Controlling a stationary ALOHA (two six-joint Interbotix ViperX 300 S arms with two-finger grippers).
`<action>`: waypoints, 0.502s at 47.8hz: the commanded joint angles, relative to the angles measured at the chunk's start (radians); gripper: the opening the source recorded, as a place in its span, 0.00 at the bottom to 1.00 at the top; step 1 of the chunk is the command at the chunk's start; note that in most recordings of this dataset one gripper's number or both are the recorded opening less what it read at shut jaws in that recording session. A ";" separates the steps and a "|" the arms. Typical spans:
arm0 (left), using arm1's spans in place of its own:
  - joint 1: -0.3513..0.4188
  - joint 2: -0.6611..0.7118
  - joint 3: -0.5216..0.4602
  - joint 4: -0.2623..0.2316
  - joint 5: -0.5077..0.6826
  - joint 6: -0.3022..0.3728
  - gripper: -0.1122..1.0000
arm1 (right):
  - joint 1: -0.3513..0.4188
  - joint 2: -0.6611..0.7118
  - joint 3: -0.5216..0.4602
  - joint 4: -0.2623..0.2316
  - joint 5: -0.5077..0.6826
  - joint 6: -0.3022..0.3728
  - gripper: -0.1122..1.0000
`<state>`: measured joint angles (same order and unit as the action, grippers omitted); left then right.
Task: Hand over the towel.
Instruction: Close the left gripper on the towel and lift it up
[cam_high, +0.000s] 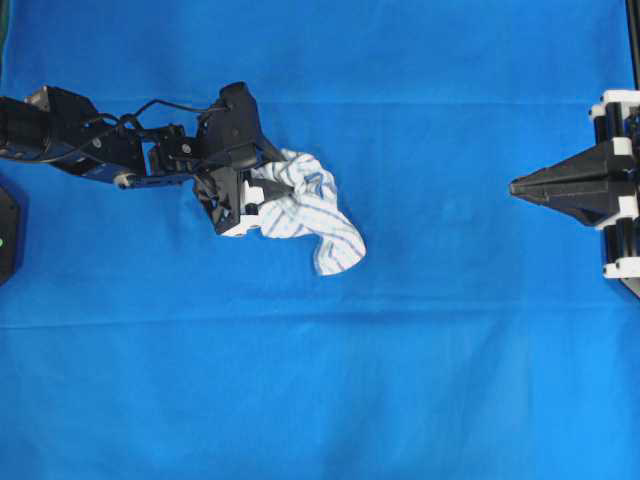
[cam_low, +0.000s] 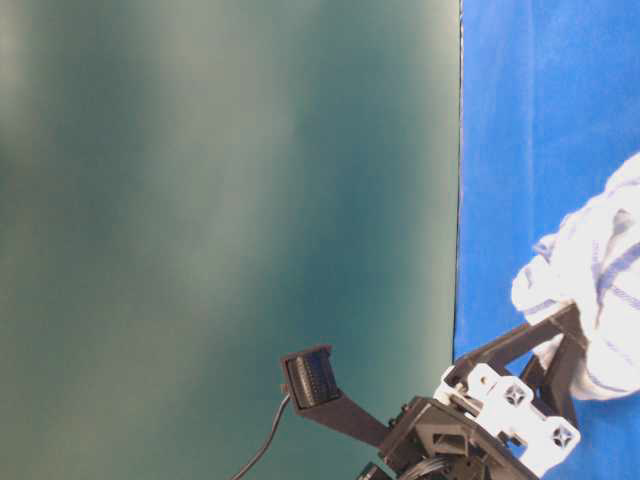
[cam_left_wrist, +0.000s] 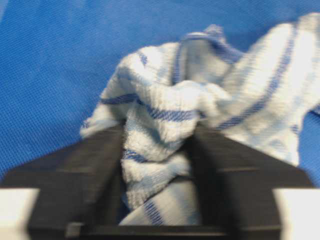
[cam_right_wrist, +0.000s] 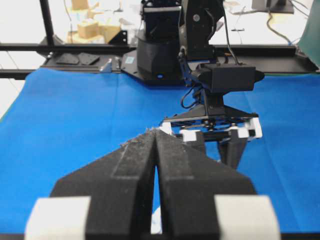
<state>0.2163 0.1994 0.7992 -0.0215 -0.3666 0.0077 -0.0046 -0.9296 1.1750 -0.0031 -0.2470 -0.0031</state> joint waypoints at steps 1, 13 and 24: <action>0.005 -0.034 -0.017 -0.002 -0.002 0.000 0.29 | -0.002 0.006 -0.025 -0.002 -0.005 -0.002 0.10; -0.014 -0.213 -0.051 -0.002 -0.002 0.003 0.17 | -0.002 0.005 -0.028 0.000 -0.005 -0.002 0.10; -0.052 -0.377 -0.072 -0.002 -0.012 0.005 0.17 | -0.002 0.006 -0.028 0.000 -0.005 -0.002 0.10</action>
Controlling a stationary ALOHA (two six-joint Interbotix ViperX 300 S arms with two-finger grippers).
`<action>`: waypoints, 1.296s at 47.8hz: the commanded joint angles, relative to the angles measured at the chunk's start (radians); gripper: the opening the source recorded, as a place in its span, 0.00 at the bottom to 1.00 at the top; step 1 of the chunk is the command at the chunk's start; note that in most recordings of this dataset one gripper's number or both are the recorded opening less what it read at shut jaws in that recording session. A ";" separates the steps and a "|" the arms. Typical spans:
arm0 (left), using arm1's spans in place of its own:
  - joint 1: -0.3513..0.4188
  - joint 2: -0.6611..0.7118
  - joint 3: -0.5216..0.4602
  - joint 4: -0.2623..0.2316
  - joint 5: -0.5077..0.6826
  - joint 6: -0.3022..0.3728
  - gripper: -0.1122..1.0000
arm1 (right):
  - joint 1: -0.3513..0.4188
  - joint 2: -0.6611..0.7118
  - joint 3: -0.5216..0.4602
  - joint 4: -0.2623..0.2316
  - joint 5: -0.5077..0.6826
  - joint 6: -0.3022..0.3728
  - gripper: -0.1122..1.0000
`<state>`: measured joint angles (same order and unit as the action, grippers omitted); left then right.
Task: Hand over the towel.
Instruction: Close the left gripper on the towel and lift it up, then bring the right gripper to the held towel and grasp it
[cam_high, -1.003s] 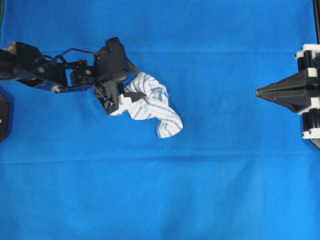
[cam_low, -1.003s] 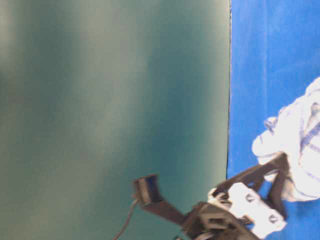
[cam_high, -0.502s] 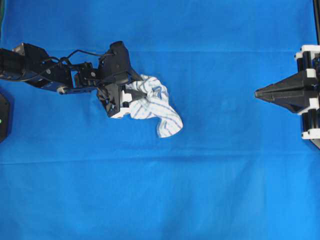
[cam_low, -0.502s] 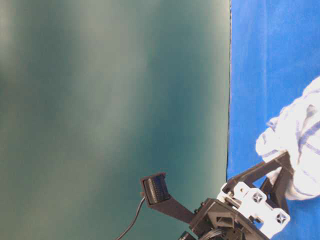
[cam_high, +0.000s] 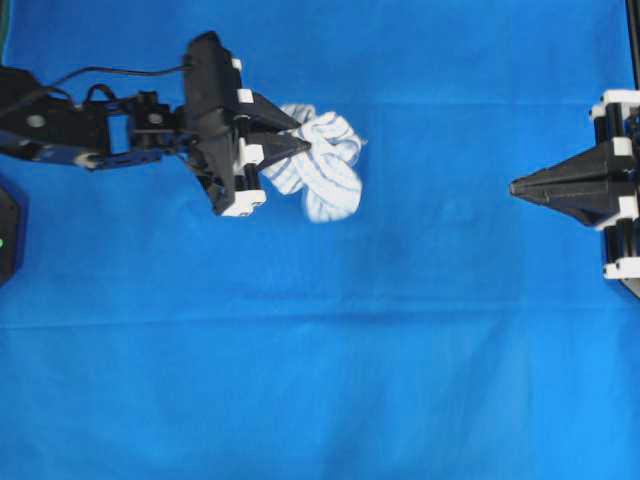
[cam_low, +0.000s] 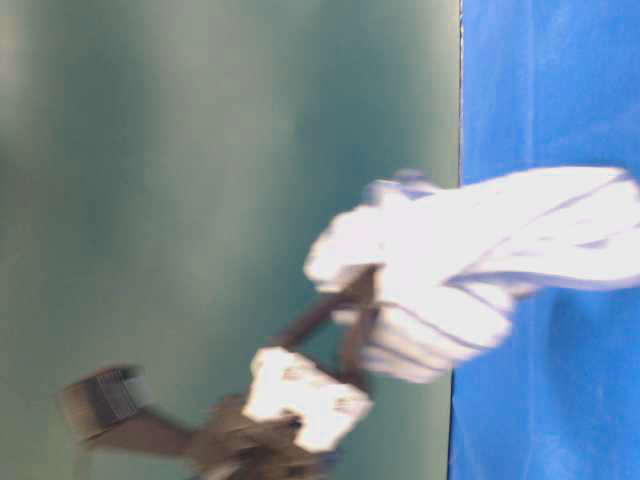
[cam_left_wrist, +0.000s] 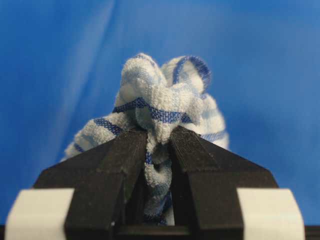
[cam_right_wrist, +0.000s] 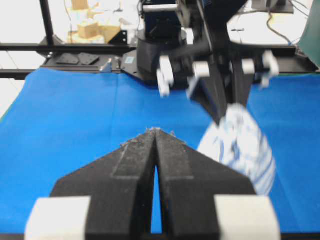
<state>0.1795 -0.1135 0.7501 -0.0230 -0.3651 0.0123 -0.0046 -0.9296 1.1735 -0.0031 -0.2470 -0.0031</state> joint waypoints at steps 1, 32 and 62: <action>-0.020 -0.075 -0.025 0.000 -0.015 0.000 0.17 | -0.002 0.006 -0.026 0.000 -0.005 -0.002 0.10; -0.081 -0.196 -0.029 0.002 -0.051 0.000 0.17 | -0.002 0.025 -0.035 0.003 -0.012 0.015 0.10; -0.089 -0.195 -0.031 0.002 -0.051 -0.002 0.17 | -0.044 0.500 -0.307 0.009 -0.143 0.015 0.75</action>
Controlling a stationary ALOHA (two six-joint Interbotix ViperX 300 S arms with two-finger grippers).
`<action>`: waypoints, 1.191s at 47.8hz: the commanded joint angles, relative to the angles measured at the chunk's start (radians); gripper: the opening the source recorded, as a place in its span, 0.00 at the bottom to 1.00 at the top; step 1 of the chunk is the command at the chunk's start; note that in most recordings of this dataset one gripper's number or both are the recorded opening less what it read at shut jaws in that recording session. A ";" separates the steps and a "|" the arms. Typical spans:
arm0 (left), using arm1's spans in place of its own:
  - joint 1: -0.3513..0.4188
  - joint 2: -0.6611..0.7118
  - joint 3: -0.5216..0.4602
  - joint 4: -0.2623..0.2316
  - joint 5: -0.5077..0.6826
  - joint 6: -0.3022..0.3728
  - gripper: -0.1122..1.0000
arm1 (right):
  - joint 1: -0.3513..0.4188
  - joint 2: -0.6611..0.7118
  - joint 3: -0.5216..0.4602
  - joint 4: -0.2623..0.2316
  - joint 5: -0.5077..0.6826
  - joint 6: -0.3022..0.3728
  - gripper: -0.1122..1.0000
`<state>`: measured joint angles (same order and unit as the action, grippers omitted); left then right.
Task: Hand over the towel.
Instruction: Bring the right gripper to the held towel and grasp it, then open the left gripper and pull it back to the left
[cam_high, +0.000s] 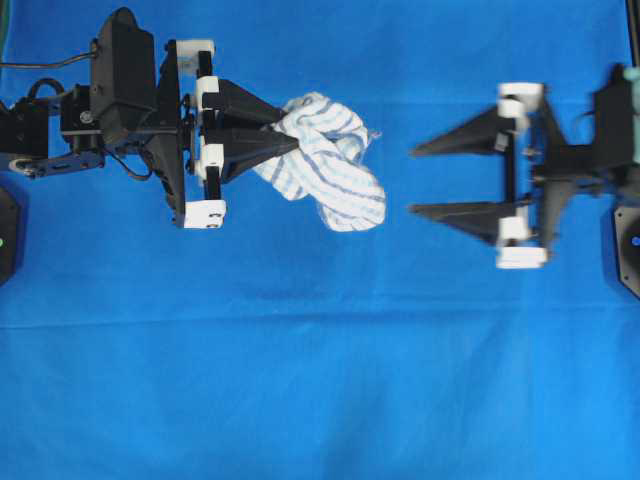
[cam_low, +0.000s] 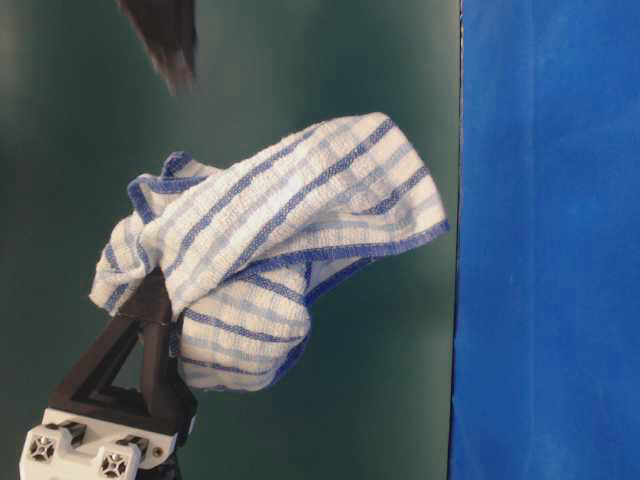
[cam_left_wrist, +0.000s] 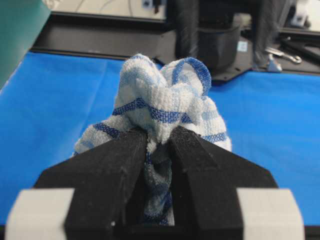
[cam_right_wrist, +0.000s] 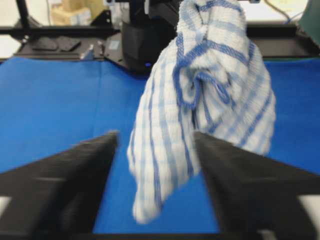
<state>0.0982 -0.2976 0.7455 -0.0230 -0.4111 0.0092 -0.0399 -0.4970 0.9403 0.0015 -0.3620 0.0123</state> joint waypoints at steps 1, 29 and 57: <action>-0.008 -0.011 -0.026 0.000 -0.006 0.002 0.17 | -0.011 0.086 -0.091 0.005 -0.031 0.000 0.75; -0.012 -0.014 -0.023 0.002 -0.006 0.002 0.17 | -0.029 0.380 -0.368 0.006 0.040 -0.002 0.75; -0.011 0.006 -0.046 0.002 -0.011 0.003 0.17 | -0.029 0.374 -0.364 -0.012 0.064 -0.020 0.18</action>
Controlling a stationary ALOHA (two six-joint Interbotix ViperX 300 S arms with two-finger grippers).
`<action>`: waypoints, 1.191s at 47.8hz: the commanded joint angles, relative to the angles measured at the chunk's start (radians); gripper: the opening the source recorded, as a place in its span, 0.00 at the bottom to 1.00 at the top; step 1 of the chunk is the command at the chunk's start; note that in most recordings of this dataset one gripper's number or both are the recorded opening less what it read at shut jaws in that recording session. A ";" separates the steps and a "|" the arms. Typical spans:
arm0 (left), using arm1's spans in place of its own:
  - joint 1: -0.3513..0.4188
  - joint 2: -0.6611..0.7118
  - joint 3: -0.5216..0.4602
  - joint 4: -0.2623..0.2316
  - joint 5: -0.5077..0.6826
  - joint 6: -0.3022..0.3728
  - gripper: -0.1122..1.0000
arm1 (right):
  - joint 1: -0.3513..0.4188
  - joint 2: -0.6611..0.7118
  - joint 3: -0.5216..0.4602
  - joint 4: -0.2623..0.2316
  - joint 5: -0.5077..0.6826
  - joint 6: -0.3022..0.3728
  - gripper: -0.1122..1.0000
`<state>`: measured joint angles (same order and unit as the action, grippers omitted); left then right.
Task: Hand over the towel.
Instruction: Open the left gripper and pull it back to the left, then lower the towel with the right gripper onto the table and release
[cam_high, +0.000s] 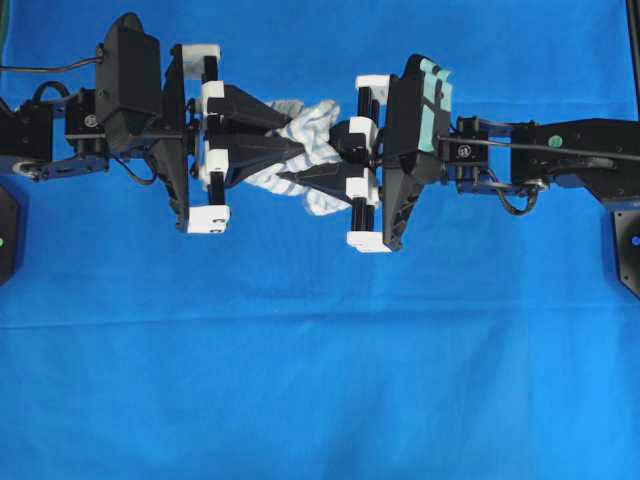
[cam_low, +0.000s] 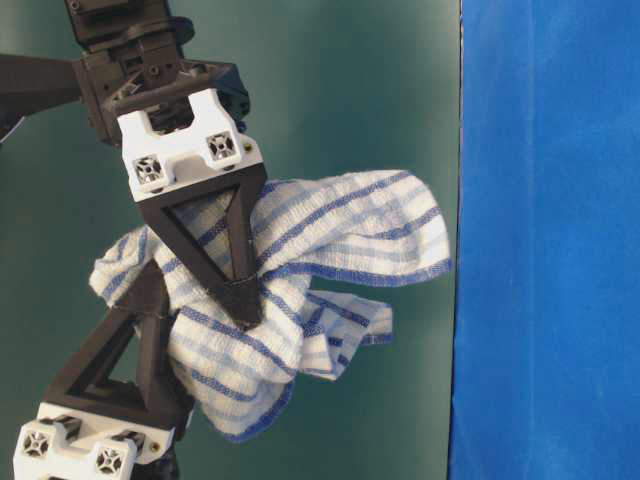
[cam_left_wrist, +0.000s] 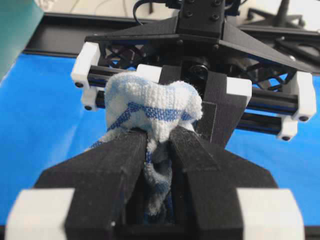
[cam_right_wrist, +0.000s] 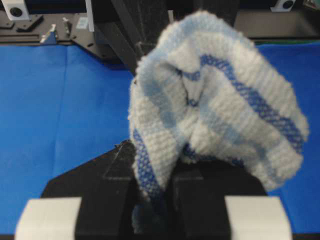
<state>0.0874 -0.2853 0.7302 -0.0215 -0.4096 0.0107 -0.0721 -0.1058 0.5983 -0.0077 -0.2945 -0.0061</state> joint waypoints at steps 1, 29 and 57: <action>0.000 -0.005 -0.031 0.000 -0.012 0.003 0.17 | 0.003 -0.015 -0.021 -0.003 -0.003 -0.002 0.18; -0.015 -0.087 0.032 0.000 -0.015 0.002 0.94 | 0.003 -0.078 0.023 -0.003 -0.006 0.000 0.18; -0.015 -0.442 0.247 0.000 0.005 0.002 0.94 | 0.005 -0.267 0.184 -0.003 -0.017 0.009 0.18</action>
<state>0.0752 -0.7225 0.9879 -0.0230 -0.4050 0.0092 -0.0706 -0.3482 0.7885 -0.0092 -0.2991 0.0015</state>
